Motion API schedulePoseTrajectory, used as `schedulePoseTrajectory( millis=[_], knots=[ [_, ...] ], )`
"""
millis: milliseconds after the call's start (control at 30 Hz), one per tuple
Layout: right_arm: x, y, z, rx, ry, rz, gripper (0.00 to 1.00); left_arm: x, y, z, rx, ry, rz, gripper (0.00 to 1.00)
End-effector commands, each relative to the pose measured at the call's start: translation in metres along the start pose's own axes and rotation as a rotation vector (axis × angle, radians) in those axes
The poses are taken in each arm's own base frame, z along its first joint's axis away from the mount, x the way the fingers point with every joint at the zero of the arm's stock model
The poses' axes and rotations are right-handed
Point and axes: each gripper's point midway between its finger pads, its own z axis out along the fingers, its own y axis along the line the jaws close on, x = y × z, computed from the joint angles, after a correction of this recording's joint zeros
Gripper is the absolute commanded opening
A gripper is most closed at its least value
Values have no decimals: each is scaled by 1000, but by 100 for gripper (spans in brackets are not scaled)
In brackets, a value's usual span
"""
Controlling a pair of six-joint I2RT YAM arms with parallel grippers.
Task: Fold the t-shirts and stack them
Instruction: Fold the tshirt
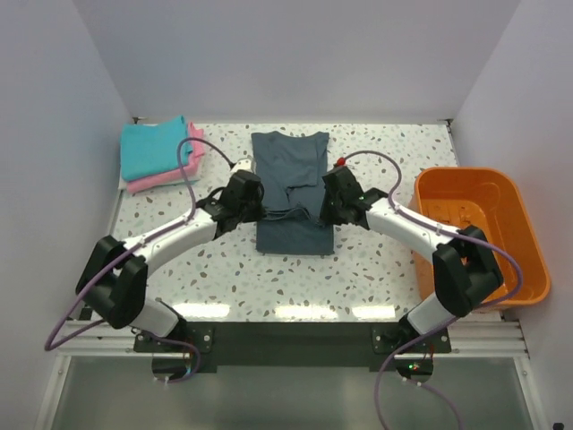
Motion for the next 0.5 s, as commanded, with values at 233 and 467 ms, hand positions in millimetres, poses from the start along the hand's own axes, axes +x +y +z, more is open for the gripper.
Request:
schedulePoseTrajectory(
  millis=[233,467],
  knots=[
    [-56,15,38,-44,-71,42,0,-60,9,59,-28,-60,-3,0],
    [-72,12,54,-35,-74,66,0,-75,7,82,-2,-56,22,0]
  ],
)
